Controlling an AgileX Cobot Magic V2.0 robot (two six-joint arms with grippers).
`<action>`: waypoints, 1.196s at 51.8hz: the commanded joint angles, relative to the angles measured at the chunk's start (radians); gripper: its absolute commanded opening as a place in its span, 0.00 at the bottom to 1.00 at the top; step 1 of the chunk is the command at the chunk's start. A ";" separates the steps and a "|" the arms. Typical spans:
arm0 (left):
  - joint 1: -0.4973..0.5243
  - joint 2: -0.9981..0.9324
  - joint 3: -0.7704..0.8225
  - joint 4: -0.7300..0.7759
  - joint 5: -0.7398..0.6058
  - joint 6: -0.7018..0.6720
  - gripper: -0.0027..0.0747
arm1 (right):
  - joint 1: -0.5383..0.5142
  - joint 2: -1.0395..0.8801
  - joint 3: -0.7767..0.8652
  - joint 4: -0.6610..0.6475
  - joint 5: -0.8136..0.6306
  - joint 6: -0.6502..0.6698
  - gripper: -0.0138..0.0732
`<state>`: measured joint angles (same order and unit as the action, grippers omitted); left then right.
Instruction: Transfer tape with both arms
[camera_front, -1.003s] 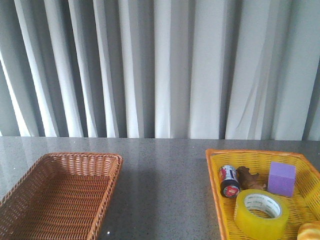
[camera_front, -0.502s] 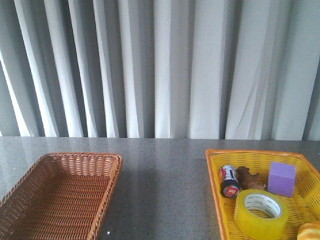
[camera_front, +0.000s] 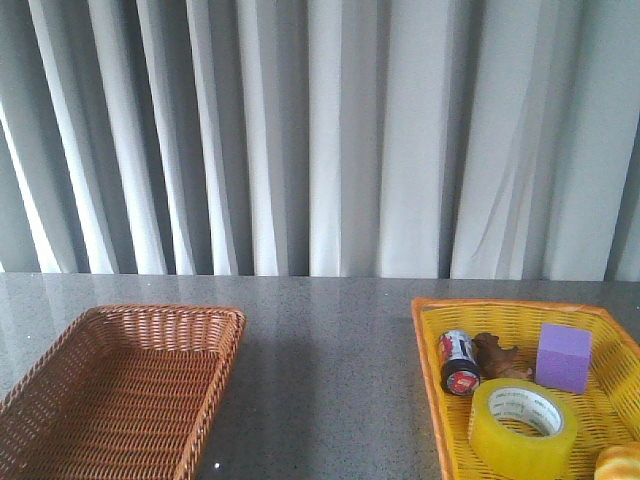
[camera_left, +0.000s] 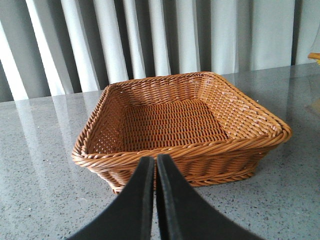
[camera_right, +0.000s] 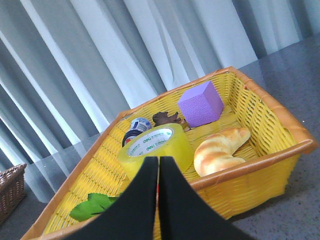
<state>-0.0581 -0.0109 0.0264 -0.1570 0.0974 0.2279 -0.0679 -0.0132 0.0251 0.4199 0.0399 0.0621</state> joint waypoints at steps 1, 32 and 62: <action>0.001 -0.008 -0.023 -0.011 -0.076 -0.001 0.03 | -0.005 -0.011 0.008 0.006 -0.074 -0.014 0.15; 0.001 -0.008 -0.031 -0.296 -0.261 -0.186 0.03 | 0.001 -0.011 -0.133 0.110 0.052 -0.032 0.15; -0.004 -0.007 -0.203 -0.352 -0.144 -0.298 0.05 | 0.000 0.503 -0.709 0.087 0.213 -0.489 0.55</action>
<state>-0.0581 -0.0109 -0.1025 -0.5058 -0.0347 -0.0605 -0.0671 0.3855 -0.5896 0.5070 0.3021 -0.3740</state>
